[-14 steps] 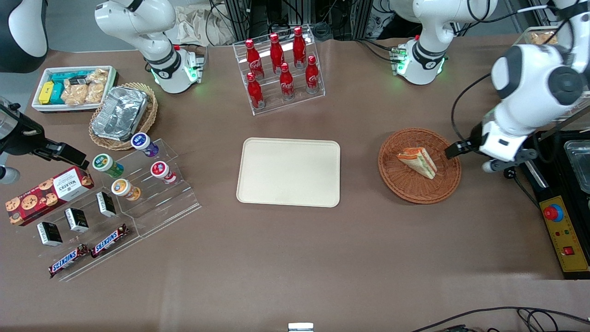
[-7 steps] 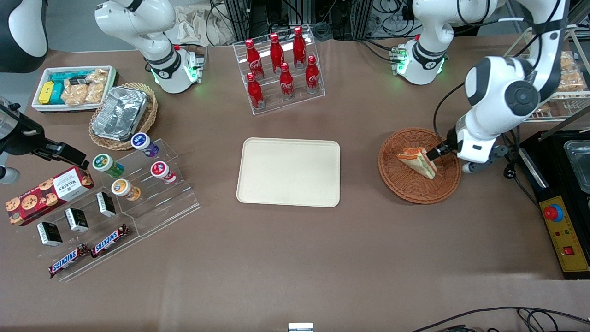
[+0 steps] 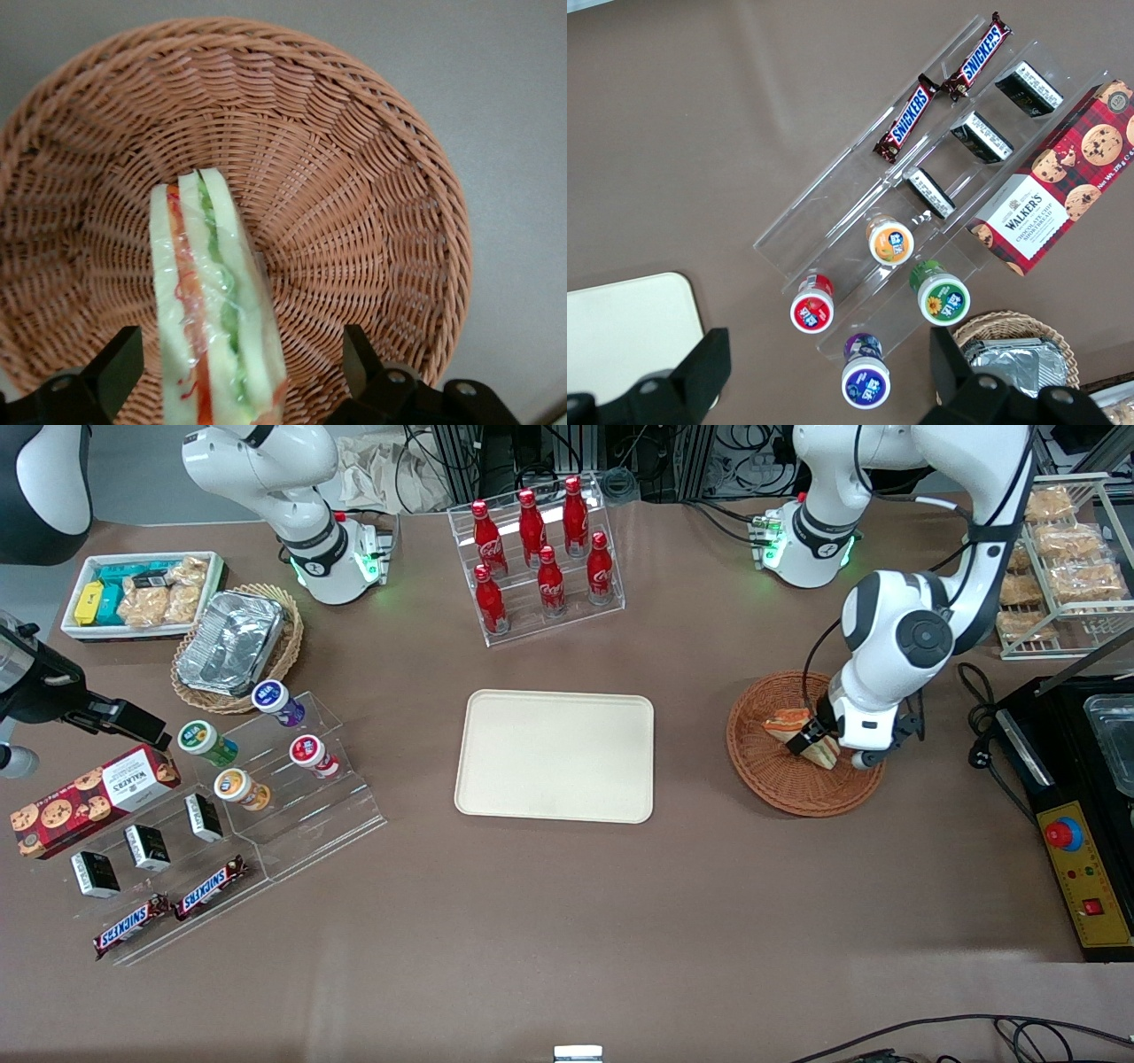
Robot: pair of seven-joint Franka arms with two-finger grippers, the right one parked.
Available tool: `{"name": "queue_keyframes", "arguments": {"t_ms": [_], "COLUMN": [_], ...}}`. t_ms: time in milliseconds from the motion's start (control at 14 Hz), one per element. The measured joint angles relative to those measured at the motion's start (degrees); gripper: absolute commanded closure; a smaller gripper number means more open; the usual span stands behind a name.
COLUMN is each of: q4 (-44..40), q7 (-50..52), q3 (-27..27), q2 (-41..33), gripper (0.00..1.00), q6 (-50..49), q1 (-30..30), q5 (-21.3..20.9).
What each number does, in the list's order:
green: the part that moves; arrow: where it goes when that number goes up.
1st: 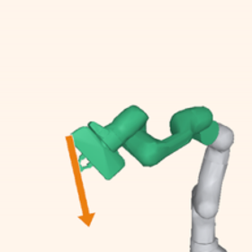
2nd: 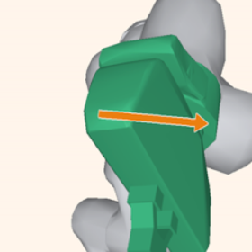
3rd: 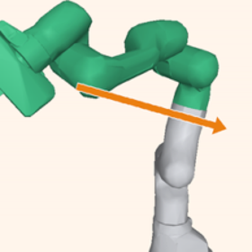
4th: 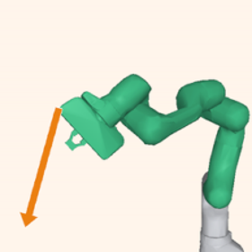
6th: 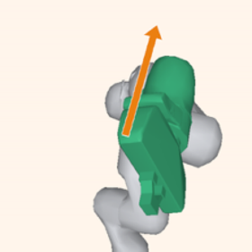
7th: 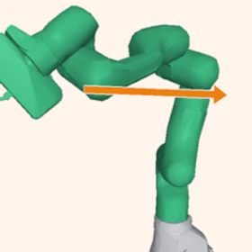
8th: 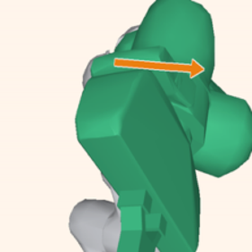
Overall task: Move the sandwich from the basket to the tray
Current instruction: 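Lower the open left gripper and close it on the sandwich, then lift the sandwich out of the basket with the left gripper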
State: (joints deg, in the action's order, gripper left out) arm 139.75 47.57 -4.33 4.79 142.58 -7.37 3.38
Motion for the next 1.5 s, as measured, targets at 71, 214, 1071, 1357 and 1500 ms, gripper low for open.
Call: {"name": "queue_keyframes", "arguments": {"t_ms": [71,214,1071,1357,1500], "q4": [0.2,1.2,-3.2,-18.3,-23.4], "q7": [0.2,0.4,1.6,1.8,1.8], "q3": [0.0,0.0,0.0,0.1,0.1], "q2": [0.5,1.1,1.6,0.4,0.1], "gripper": [0.00,0.03,1.00,1.00,1.00], "q6": [0.7,3.0,-3.1,-21.5,-25.6], "q1": [0.0,0.0,0.1,0.4,0.6], "q5": [0.0,0.0,0.0,0.0,0.0]}}
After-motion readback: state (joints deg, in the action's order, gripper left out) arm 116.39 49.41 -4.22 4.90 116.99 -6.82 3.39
